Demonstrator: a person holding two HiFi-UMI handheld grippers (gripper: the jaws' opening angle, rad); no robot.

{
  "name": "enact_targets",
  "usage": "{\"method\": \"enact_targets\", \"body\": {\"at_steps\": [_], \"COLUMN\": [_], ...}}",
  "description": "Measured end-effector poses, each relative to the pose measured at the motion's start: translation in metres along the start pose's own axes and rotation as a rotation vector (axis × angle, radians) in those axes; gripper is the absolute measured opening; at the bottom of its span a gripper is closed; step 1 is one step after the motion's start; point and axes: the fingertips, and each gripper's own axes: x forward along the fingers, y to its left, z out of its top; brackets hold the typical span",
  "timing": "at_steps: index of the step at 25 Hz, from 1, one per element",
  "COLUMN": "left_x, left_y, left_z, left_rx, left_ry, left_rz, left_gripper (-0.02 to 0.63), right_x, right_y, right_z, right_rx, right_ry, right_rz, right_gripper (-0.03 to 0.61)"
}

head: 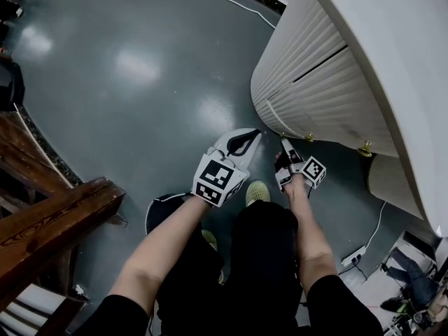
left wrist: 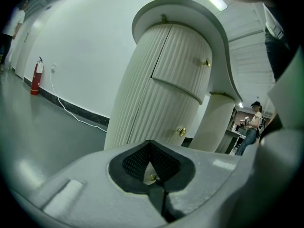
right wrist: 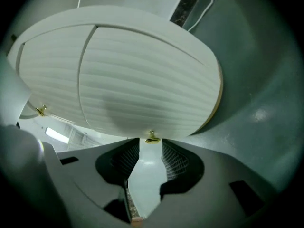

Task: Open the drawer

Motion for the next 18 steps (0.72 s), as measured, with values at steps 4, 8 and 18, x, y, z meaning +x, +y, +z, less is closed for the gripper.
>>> {"method": "enact_targets", "body": {"at_steps": [4,8,18], "left_x": [0.004,0.005,0.001], "left_y": [0.004,0.003,0.007], "left_z": [-0.008,-0.009,-0.016], "left_rx": [0.000,0.011,0.007], "left_ry": [0.005,0.009,0.000], "left_rz": [0.000,-0.010,-0.010], "left_gripper": [0.008,0.008,0.008], "right_x": [0.015,0.020,0.018], "right_y": [0.010,0.004,-0.002], "right_z": [-0.002,0.004,0.005], "right_rx": [-0.073,-0.028,-0.051], "right_ry": [0.059,0.024,-0.030], "right_rz": [0.010,-0.007,0.006], "right_gripper": [0.163,0.115,0.103]}}
